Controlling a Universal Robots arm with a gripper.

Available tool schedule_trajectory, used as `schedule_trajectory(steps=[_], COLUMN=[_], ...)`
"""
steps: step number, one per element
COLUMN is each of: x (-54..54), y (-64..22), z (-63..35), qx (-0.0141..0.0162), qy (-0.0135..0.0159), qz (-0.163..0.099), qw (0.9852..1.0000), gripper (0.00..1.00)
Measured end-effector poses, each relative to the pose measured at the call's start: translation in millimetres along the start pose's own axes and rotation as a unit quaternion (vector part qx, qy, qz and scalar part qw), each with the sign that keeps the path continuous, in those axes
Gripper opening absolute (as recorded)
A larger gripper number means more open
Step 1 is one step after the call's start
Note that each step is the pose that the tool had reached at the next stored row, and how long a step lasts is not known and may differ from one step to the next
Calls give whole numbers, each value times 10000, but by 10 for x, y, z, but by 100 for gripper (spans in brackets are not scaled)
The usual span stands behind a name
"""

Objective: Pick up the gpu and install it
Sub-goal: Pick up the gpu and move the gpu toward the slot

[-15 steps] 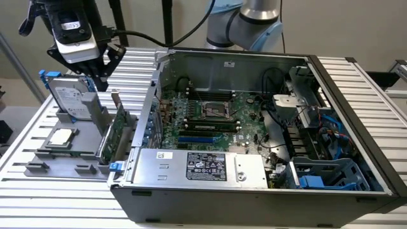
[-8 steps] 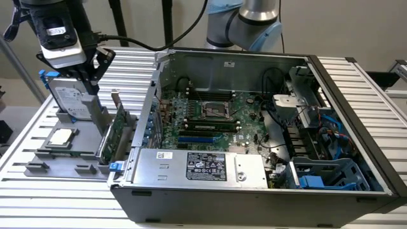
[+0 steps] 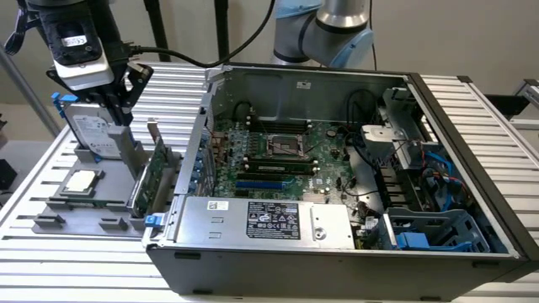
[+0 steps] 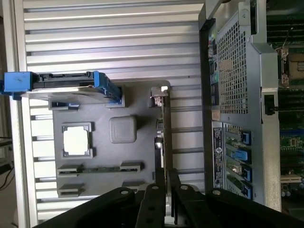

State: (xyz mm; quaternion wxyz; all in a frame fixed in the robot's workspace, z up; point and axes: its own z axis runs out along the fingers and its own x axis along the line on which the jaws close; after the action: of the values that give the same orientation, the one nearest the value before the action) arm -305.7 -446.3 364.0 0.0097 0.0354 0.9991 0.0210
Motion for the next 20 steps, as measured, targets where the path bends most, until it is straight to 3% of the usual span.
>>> schedule_trajectory(steps=[6,20], x=[0,5], y=[0,-11], z=[8,259], qx=[5,12], qy=[-1,-1], qz=[0,0], qw=[10000,10000], gripper=[0,0])
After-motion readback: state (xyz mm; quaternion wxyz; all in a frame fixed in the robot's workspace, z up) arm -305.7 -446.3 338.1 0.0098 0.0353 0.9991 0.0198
